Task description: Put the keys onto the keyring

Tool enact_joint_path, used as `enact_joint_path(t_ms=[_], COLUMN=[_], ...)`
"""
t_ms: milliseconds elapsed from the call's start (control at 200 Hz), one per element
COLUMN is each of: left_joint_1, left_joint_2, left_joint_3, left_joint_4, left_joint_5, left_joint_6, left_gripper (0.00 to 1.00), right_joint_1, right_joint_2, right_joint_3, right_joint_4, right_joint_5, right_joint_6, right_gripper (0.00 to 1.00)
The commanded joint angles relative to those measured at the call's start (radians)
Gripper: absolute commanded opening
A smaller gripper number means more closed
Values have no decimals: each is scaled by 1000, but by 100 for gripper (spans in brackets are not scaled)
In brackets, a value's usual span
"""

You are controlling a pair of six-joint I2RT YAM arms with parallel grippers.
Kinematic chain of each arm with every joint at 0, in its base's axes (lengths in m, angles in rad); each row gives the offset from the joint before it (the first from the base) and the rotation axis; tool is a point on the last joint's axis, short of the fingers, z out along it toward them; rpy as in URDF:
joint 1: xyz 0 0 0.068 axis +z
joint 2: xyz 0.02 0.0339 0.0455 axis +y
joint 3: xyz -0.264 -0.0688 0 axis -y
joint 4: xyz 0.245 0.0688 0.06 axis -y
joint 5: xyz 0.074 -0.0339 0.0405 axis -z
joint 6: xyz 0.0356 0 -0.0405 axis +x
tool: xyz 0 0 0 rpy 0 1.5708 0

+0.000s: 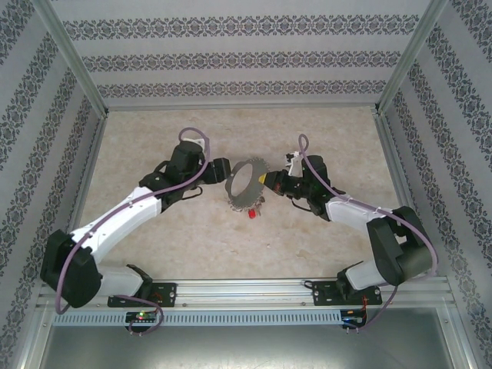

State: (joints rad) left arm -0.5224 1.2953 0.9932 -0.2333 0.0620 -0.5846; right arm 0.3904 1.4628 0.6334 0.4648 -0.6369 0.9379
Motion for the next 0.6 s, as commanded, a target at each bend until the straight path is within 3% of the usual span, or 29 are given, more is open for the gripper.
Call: enact_joint_path(t_ms=[0,495,595], left_joint_1=[25,34,36], left_joint_2=[-30,-84,-89], left_joint_3=[-25,-68,-74], left_joint_4=[-55,-82,-80], left_joint_5=[-48,-51,-50], left_joint_6=[0,-6,-9], left_gripper=[74,74,74], right_joint_1=[32,168,191], right_joint_2=[46,334,370], right_joint_3=[41,115,161], right_joint_4=[94,25,-10], right_joint_5=[-75,5,14], right_joint_6=[56,118,103], right_gripper=[0,0,17])
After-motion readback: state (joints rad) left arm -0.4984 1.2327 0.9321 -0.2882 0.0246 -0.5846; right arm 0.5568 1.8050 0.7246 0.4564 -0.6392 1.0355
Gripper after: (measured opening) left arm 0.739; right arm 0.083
